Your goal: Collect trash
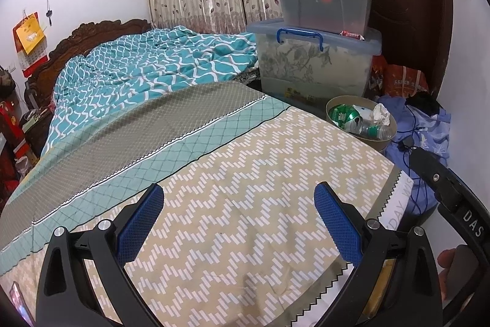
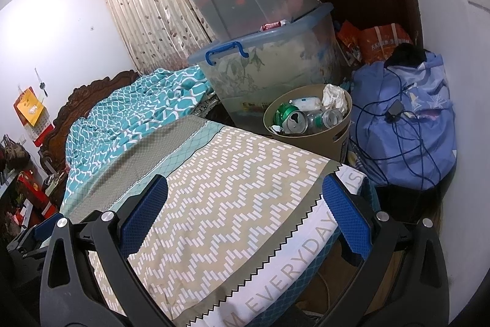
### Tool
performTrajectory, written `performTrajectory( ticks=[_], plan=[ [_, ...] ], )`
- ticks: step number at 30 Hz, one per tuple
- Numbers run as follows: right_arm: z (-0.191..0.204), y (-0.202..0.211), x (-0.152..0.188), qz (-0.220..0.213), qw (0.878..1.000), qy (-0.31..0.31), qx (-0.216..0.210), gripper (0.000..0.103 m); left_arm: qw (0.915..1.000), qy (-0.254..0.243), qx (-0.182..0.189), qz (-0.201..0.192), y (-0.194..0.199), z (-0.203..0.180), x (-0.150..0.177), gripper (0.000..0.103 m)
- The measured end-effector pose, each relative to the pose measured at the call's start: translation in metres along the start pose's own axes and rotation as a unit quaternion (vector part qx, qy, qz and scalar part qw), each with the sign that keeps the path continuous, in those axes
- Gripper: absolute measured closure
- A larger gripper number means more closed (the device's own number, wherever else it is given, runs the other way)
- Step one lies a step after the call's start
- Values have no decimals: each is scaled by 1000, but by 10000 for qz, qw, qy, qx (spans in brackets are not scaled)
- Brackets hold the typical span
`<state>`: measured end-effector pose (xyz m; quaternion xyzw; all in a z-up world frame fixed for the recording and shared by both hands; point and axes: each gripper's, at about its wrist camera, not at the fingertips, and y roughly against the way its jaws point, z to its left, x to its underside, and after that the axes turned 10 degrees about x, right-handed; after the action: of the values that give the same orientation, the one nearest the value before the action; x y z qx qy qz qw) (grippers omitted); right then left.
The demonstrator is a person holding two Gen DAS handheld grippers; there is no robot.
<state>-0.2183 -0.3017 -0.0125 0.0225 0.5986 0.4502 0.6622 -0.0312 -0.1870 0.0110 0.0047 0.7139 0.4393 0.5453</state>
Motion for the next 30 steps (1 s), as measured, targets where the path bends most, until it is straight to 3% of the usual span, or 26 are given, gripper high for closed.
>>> performTrajectory(
  ticks=[30],
  plan=[
    [-2, -2, 1, 63, 10000, -2, -12, 3, 9999, 62, 135, 72, -1, 0, 1, 8]
  ],
)
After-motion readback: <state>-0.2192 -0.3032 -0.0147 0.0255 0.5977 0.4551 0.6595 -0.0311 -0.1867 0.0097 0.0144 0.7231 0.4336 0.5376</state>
